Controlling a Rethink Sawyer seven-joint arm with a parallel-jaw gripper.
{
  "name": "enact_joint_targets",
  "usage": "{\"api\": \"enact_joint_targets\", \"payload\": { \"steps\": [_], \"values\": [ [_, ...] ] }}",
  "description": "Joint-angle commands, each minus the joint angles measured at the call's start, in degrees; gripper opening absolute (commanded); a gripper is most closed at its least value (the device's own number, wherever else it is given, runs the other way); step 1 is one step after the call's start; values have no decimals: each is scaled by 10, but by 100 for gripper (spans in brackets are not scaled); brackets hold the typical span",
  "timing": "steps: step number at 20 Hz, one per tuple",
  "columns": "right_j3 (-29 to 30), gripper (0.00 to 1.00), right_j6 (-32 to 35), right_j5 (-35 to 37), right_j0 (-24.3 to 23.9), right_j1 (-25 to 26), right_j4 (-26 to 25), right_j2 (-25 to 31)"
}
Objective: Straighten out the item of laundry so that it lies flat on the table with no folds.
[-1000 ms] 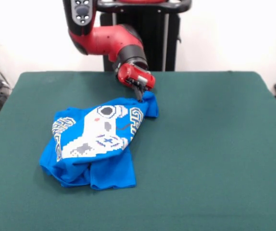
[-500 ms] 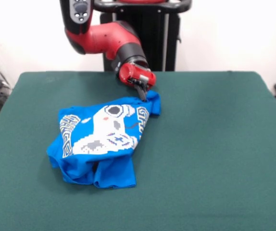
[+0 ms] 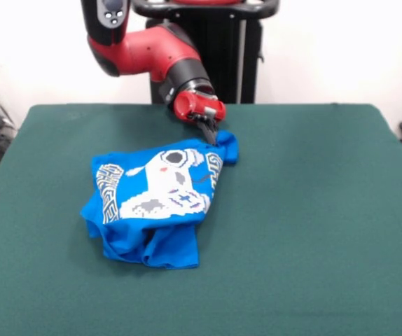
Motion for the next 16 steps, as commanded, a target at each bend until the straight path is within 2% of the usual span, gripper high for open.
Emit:
{"api": "enact_joint_targets", "payload": {
  "steps": [1, 8, 16],
  "values": [
    [-33, 0, 159, 124, -1, 28, -33, 29],
    [-21, 0, 152, 144, -2, 7, -30, 39],
    [-29, 0, 141, 154, -3, 16, -14, 54]
  ]
}}
